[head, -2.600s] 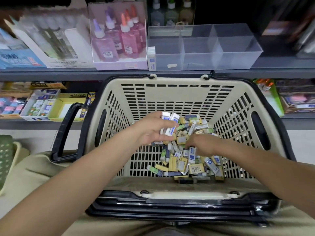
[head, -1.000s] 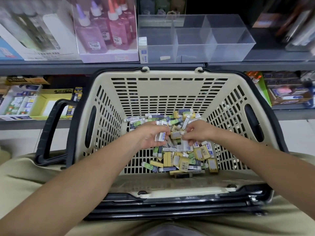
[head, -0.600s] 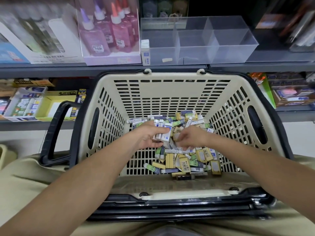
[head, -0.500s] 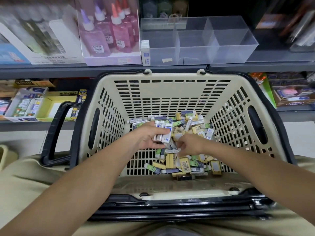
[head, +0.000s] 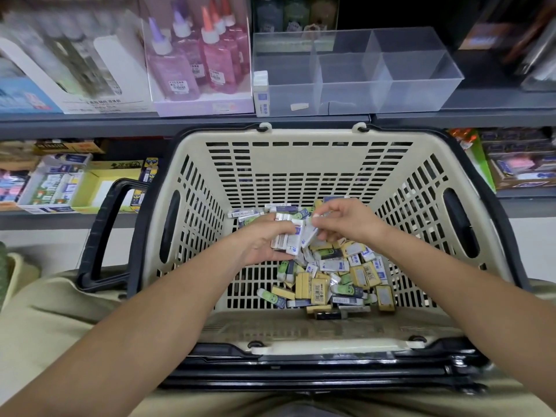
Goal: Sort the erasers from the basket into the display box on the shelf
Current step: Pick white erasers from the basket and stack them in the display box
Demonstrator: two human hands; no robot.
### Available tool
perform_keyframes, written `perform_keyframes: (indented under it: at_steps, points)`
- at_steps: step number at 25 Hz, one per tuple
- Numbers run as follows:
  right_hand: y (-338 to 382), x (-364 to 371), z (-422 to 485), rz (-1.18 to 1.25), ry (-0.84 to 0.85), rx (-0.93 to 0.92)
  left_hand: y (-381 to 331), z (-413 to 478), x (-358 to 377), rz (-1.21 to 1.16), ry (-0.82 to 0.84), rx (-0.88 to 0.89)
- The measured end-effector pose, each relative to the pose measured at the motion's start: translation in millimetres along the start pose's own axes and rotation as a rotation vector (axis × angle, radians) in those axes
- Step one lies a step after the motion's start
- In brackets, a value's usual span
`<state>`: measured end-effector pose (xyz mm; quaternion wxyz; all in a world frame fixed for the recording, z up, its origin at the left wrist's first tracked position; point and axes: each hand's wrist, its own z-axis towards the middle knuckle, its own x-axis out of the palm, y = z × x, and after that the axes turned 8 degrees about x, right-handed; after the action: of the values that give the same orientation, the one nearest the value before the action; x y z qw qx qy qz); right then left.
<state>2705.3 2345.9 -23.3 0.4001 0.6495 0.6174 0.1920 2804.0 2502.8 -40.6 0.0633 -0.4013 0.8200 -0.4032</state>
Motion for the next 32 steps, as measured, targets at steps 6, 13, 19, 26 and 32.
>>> perform_keyframes:
  at_steps: [6,13,19,26,32]
  points:
    - [8.9,6.3,-2.2,0.081,0.051,-0.008,3.8,-2.2,2.7,0.029,0.148,0.048]
    - [4.7,9.1,1.7,0.121,0.060,0.032,4.0,-0.2,-0.7,-0.020,0.155,0.065]
    - [-31.6,-4.6,14.1,-0.665,0.058,0.142,-1.4,2.4,-7.3,-0.009,0.014,0.096]
    - [-57.0,13.7,17.0,-1.421,0.008,0.162,-8.1,-2.2,-4.7,-0.014,0.003,0.062]
    - [-53.1,14.9,12.3,-1.420,-0.003,0.148,-21.1,-10.3,-0.5,-0.191,-0.035,0.103]
